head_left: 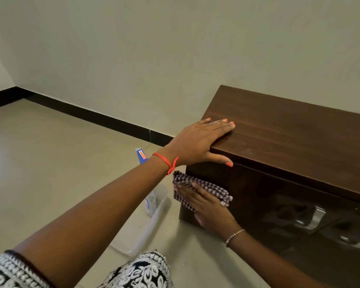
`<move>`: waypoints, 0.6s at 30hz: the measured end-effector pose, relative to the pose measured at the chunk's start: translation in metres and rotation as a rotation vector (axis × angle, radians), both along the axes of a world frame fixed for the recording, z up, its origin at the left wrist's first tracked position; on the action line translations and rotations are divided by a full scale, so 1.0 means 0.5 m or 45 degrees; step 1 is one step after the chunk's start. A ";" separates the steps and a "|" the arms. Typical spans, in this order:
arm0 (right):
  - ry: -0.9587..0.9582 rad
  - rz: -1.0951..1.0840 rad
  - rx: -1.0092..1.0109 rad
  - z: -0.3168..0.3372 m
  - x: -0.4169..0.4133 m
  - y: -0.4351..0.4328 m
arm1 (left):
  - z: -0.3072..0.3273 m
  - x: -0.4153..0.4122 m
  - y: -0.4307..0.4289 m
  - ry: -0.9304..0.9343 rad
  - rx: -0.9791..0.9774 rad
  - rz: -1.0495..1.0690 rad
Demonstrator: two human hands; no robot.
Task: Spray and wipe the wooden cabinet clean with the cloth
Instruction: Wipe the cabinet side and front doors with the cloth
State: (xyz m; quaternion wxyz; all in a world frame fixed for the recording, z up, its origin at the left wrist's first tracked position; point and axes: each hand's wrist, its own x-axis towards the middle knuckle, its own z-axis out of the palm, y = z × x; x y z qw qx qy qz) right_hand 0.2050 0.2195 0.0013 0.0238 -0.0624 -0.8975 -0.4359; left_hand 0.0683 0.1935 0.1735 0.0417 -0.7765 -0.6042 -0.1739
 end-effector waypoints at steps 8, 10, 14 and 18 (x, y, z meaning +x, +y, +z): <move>-0.043 -0.103 -0.062 -0.095 0.136 0.032 | -0.004 -0.001 0.004 0.071 -0.012 0.026; 0.148 -0.078 -0.099 -0.085 0.120 0.025 | -0.004 -0.002 0.005 0.063 -0.008 0.018; 0.149 -0.002 0.009 -0.090 0.034 0.007 | -0.005 -0.001 0.005 0.069 -0.008 0.021; -0.315 -0.018 0.218 -0.149 0.012 0.000 | -0.004 -0.002 0.004 0.071 -0.013 0.032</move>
